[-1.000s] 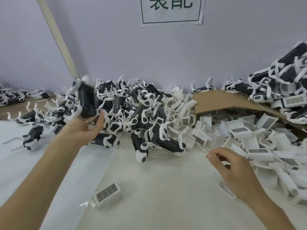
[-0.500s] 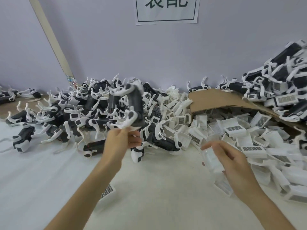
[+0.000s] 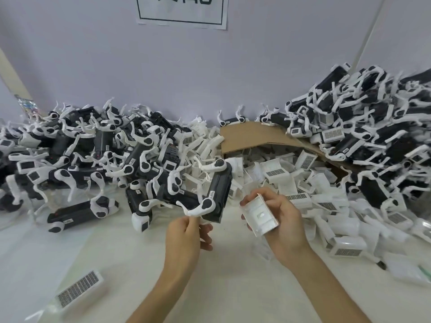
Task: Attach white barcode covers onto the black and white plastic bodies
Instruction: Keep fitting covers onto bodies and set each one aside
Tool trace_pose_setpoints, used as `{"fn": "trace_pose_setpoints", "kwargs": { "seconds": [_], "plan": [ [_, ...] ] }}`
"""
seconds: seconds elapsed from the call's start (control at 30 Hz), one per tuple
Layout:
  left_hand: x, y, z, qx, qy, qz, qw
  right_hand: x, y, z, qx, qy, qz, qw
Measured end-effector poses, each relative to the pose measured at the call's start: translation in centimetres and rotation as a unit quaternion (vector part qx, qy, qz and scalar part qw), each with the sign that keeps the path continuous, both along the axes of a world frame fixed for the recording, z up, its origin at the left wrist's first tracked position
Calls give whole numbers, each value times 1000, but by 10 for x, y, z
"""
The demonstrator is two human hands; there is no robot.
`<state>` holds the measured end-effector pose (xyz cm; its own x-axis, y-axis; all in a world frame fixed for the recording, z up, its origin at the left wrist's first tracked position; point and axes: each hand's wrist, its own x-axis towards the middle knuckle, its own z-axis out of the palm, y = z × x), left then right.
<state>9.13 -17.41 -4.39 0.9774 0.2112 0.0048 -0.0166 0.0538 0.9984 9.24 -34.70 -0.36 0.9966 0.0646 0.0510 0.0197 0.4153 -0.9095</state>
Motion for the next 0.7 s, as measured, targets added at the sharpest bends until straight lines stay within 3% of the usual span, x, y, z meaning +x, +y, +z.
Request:
{"fn": "trace_pose_setpoints", "kwargs": {
  "seconds": [0.27, 0.7],
  "plan": [
    [4, 8, -3, 52, -28, 37, 998, 4, 1, -2, -26, -34, -11, 999],
    [-11, -3, -4, 127, -83, -11, 988, 2, 4, 1, 1, -49, -25, 998]
  ]
}}
